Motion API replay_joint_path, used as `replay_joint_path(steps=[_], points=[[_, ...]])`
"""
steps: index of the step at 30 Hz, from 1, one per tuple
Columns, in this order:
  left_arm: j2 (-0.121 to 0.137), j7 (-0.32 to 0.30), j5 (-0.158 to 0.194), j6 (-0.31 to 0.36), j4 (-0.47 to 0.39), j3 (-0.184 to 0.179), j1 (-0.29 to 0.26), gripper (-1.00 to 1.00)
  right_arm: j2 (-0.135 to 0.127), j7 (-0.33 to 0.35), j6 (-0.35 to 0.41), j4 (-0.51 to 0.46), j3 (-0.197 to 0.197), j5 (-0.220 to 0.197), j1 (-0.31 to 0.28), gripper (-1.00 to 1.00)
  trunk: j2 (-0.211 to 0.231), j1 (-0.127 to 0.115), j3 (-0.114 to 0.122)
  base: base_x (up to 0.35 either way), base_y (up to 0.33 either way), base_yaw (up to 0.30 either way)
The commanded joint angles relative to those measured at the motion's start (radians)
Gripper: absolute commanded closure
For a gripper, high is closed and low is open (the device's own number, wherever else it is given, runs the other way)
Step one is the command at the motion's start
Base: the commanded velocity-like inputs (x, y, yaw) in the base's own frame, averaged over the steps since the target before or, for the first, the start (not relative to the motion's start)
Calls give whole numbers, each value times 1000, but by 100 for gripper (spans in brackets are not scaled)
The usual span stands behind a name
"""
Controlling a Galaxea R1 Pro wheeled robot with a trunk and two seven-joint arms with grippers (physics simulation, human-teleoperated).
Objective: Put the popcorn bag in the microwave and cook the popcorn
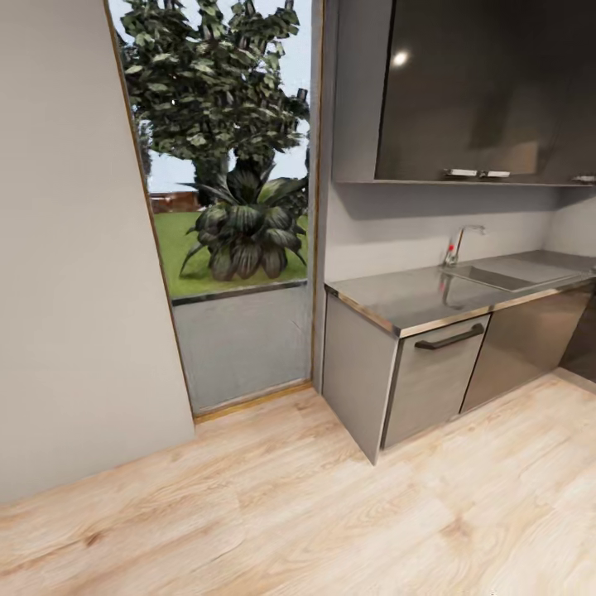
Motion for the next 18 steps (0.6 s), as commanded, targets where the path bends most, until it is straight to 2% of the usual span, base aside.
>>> replay_joint_path(steps=[1, 18], points=[[0, 0, 1, -1, 0, 1, 0, -100, -1, -1, -9, 0, -1, -1, 0, -100, 0, 0, -1, 0, 0, -242], [0, 0, 2, -1, 0, 1, 0, -100, -3, -1, -29, 2, -2, -3, 0, -100, 0, 0, -1, 0, 0, -249]])
